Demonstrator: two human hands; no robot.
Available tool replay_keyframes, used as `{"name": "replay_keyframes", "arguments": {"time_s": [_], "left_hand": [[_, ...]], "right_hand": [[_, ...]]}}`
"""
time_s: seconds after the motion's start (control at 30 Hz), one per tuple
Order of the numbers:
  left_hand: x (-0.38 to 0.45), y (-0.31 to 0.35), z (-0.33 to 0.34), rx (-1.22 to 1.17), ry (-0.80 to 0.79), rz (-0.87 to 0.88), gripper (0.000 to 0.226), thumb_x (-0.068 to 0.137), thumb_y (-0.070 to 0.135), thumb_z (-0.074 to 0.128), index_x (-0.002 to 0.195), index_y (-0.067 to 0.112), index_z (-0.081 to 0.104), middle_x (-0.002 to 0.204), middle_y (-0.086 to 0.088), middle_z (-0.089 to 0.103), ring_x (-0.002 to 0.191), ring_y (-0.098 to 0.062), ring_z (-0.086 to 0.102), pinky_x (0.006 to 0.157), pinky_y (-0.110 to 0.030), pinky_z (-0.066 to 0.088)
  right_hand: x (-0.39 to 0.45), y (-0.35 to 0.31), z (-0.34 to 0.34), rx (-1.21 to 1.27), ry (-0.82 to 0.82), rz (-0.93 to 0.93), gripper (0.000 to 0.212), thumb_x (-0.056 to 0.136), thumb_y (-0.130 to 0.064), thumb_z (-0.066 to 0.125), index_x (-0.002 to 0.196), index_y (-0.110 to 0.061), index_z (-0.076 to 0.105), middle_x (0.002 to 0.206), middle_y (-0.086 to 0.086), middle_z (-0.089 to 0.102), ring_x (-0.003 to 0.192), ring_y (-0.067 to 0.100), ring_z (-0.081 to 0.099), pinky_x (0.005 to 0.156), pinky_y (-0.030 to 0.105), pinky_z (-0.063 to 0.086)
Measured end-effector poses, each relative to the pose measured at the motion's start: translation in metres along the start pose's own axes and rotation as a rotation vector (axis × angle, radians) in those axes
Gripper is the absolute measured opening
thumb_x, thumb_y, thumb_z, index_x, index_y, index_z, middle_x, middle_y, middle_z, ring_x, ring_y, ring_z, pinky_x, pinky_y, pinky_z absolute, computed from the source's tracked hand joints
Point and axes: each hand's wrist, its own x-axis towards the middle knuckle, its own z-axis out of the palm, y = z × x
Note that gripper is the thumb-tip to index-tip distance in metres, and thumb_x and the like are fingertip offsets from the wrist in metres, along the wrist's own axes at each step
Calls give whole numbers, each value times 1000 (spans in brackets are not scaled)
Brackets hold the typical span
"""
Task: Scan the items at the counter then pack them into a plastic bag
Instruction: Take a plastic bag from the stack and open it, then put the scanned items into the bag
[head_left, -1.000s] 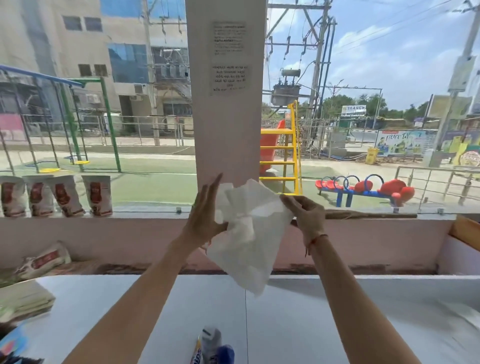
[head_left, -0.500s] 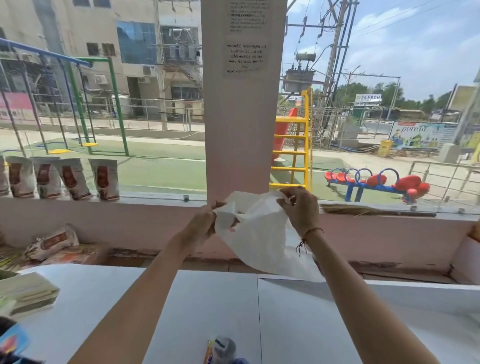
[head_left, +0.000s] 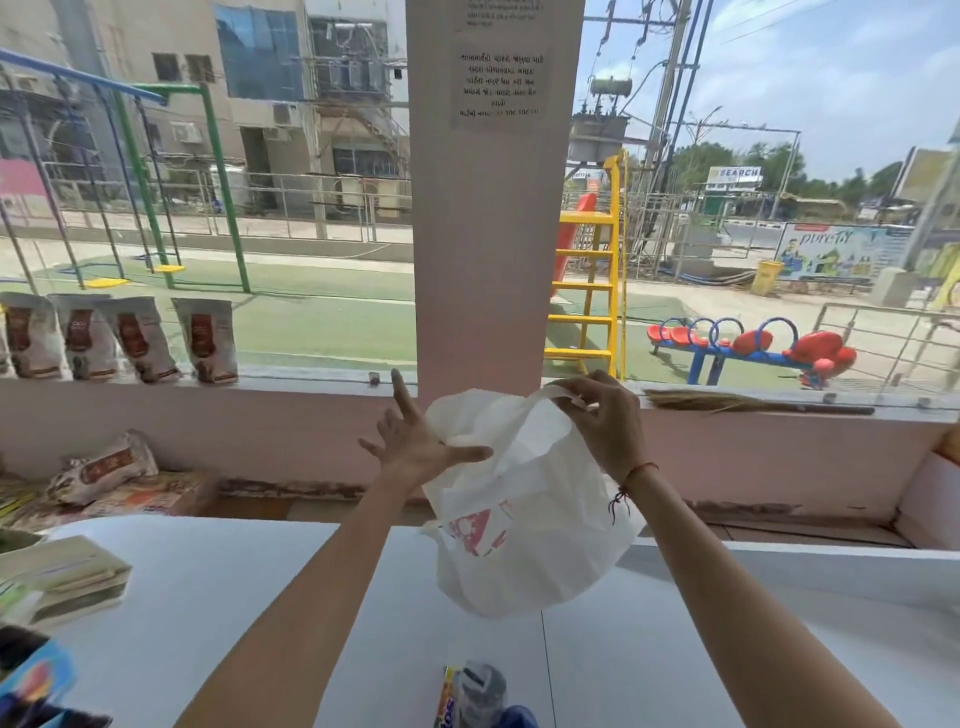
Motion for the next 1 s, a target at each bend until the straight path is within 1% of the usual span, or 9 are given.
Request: {"name": "replay_keyframes", "arguments": {"time_s": [0.13,0.3,0.4,0.53,0.63,0.7,0.8,0.9,1.0], "left_hand": [[12,-4,-5,-157,-379,107,80,62,43,84,129,15,49,121,-8,64,109,-28,60,93,-43,53],[8,-7,-21,-690,-809,65,37,78,19,74,111,13,59,113,-11,66,102,-23,66,86,-31,58],[3,-7,-26,-988,-783,29,11,79,16,62,83,7,67,78,-6,67,80,-19,61,77,-24,57],[-4,-7,-22,-1412,-823,-71,26,75,20,61,51,15,53,40,4,51,51,-14,54,74,-29,54],[-9,-6,-11,-1188,-720,-48,34,82,46,59,83,13,63,36,8,36,36,-9,37,57,-27,42],[-13,-6,-2,-1052,-669,-11,53,83,62,52,102,13,61,39,9,30,37,-8,30,54,-26,33],[-18,-13,5,-1109,-517,10,45,91,52,48,102,12,63,42,6,38,42,-10,37,56,-27,38],[-24,-28,4,-1095,-488,-27,34,93,40,50,93,11,68,60,1,66,52,-11,54,55,-24,44],[-35,-39,1,-1103,-575,-41,32,84,40,61,98,12,69,60,2,58,43,-8,43,43,-18,39]], "right_hand": [[1,6,-6,-52,17,-3,16,80,-3,73,96,-4,77,86,11,66,74,21,57,63,14,41],[0,22,-11,-287,3,-54,22,79,8,70,97,-2,76,88,21,63,76,33,63,66,31,52],[-1,24,-10,-411,-11,-132,25,77,15,67,96,0,74,87,22,61,82,37,62,67,39,57],[-2,23,-12,-583,-98,-175,25,80,10,67,104,1,68,101,21,59,95,34,59,72,47,60],[-7,4,-4,-634,18,-209,35,68,17,72,99,2,64,100,23,60,91,36,58,73,42,59],[-17,-14,8,-536,20,-426,29,68,13,70,92,-2,62,92,17,62,81,31,58,70,37,57],[-51,-18,20,-299,-535,-495,8,84,-9,65,91,-10,63,84,6,69,74,22,62,70,35,55],[-75,12,24,-740,-1096,-144,32,89,-14,59,120,-19,62,122,8,65,114,25,59,98,35,46],[-87,30,26,-998,-954,-69,32,86,-8,63,118,-12,66,150,13,38,137,26,39,106,40,43]]}}
